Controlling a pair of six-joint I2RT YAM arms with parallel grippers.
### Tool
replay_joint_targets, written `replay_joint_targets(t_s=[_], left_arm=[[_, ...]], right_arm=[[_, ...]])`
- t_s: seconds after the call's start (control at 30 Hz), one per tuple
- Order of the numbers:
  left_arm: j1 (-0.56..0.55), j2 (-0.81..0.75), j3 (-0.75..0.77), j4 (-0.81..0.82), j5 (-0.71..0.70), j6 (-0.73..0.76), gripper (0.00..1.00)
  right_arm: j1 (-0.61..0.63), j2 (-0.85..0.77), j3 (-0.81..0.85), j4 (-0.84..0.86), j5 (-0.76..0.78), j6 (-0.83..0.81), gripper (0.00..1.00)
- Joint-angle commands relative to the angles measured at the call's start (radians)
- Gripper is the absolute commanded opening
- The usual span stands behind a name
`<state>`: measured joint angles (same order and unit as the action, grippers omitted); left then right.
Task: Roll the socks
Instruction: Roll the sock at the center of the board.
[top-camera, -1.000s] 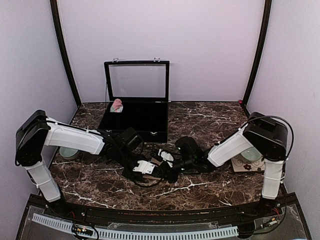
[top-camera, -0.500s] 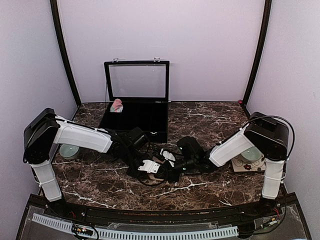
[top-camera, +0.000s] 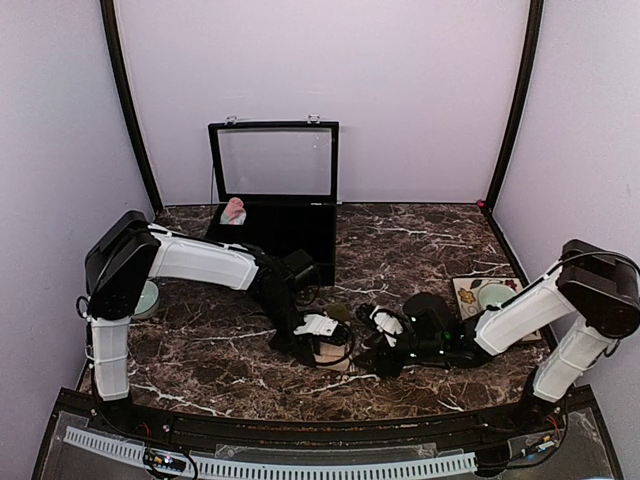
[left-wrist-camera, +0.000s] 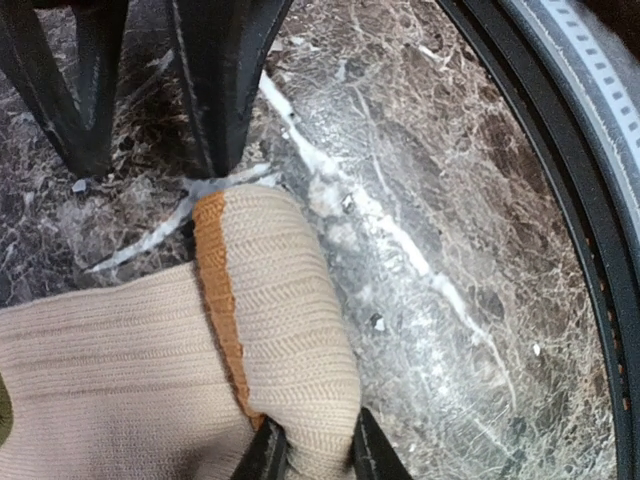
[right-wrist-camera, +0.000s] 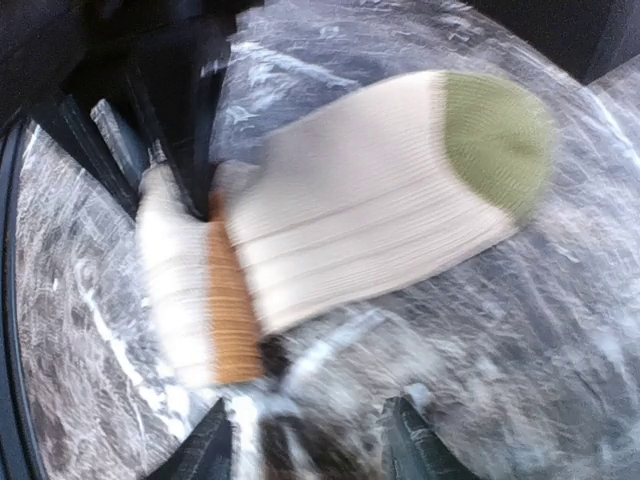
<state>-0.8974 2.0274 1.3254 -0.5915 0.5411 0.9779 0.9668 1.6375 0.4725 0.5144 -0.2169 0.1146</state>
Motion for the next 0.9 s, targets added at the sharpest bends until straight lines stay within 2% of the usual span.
replay_joint_targets(t_s=[0.0,0.13,0.23,0.33,0.43,0.5,0.63,0.73,0.87], left_arm=[[-0.014,0.131,-0.021,-0.284,0.007,-0.034,0.21],[0.009,0.168,0.015,-0.337,0.067,-0.047,0.21],[0.042,0.222,0.057,-0.398,0.123,-0.055,0.21],[0.066,0.267,0.104,-0.445,0.152,-0.061,0.21],[0.085,0.308,0.150,-0.485,0.190,-0.079,0.21],[0.097,0.340,0.184,-0.507,0.228,-0.100,0.21],[0.121,0.387,0.234,-0.556,0.254,-0.116,0.21],[0.126,0.408,0.253,-0.561,0.237,-0.133,0.21],[0.126,0.426,0.268,-0.558,0.219,-0.151,0.21]], right_arm=[[0.001,-0.132,-0.065,0.039,0.204,0.005,0.99],[0.008,-0.290,-0.123,0.065,0.372,0.000,0.99],[0.007,-0.363,-0.162,0.107,0.518,0.100,0.99],[-0.003,-0.442,-0.267,0.273,0.405,0.144,0.99],[0.011,-0.436,-0.224,0.165,0.344,0.037,0.99],[0.047,-0.442,-0.246,0.163,0.340,-0.020,0.99],[0.196,-0.441,-0.274,0.141,0.384,-0.115,0.99],[0.294,-0.369,-0.223,0.091,0.380,-0.184,0.92],[0.364,-0.232,-0.095,0.031,0.390,-0.285,0.79]])
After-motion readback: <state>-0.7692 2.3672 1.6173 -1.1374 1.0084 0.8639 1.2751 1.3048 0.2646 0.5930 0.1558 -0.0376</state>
